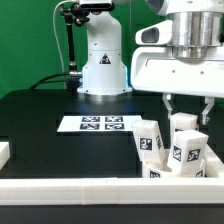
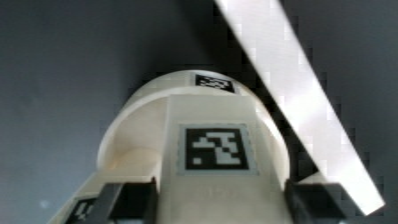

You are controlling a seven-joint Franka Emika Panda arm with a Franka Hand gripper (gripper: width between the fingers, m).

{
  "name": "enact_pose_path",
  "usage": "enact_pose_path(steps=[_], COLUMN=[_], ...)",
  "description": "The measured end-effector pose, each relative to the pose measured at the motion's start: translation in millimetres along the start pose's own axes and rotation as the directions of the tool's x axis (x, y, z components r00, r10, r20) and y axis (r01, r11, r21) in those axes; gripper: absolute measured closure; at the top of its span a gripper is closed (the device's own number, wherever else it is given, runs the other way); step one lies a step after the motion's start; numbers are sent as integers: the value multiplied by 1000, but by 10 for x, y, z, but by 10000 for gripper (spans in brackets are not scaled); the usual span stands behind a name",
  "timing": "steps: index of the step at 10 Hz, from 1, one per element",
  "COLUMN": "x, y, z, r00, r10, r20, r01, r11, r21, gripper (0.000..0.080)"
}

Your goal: Assemble stool

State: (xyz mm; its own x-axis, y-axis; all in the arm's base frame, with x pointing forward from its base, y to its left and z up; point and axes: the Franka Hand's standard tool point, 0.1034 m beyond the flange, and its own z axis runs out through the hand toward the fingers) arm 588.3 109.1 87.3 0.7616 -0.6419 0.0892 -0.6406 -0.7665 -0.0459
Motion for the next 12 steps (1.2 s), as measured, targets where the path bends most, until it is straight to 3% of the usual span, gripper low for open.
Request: enact_pose_path(steps=[3,6,12], x=[-37,-27,-7], y=[-42,-79,-121], z=[-3,2,14], r00=[971,889,604], r10=[237,457,792], r20=[14,30,85], r01=[-237,-458,-796], r11=[971,889,605], r21=[15,28,23], gripper=[459,459,459])
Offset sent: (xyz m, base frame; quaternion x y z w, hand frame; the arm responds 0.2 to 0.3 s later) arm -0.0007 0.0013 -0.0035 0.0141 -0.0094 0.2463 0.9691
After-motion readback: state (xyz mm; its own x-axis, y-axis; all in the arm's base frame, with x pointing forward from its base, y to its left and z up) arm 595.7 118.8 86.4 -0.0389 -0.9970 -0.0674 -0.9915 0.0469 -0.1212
